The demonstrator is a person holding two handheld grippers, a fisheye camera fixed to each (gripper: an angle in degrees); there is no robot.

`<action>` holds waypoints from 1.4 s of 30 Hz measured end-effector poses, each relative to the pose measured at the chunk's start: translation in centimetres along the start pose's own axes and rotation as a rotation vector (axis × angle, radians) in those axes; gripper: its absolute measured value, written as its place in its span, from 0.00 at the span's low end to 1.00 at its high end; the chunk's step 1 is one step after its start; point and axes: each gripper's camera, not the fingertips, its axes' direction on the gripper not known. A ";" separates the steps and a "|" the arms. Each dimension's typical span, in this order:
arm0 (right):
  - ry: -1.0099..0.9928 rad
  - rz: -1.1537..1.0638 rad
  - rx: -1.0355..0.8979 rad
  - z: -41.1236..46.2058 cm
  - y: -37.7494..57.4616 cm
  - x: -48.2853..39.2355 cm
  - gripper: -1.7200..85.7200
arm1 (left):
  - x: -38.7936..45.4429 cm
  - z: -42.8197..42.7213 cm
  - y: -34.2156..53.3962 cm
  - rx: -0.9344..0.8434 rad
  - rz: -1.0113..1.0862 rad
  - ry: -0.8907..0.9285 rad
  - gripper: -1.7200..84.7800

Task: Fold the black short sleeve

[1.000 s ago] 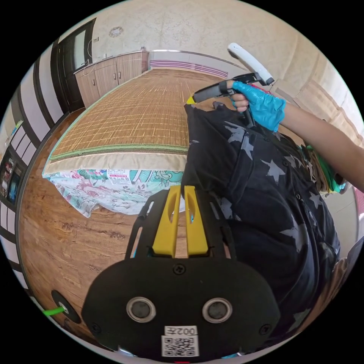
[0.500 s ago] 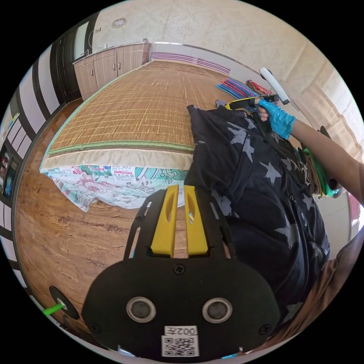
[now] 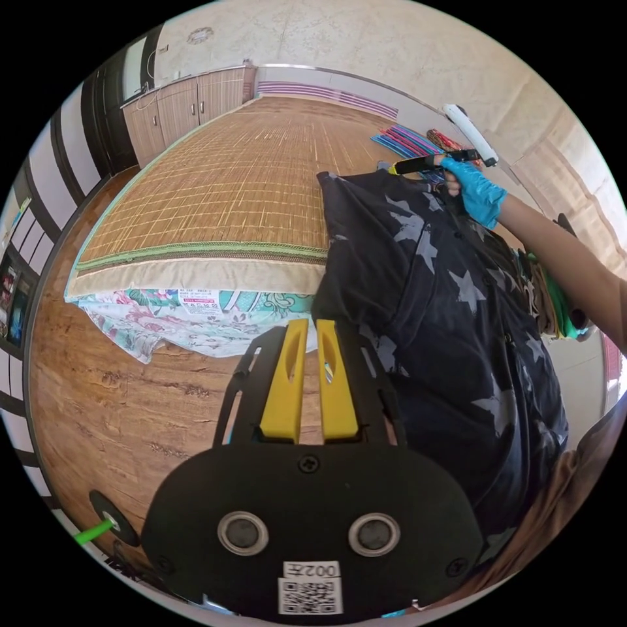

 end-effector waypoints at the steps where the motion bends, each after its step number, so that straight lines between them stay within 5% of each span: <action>1: -0.030 -0.012 0.029 -1.1 0.5 -0.2 0.10 | 0.1 -0.1 0.0 0.002 0.006 -0.005 0.02; 10: -0.401 -0.259 0.007 -4.3 6.1 -8.1 0.12 | 1.1 -1.0 0.0 0.047 0.061 -0.032 0.07; 23: -0.288 -0.187 -0.034 -3.8 18.3 -6.8 0.04 | 1.9 -2.9 -0.6 0.068 0.071 -0.078 0.01; 34: -0.362 -0.146 -0.001 -7.2 24.6 -3.6 0.10 | 1.5 -5.5 -0.7 0.045 0.075 -0.072 0.02; 42: -0.544 -0.392 0.062 -13.9 30.9 -13.5 0.11 | 0.9 -5.5 -0.8 0.009 0.113 -0.058 0.06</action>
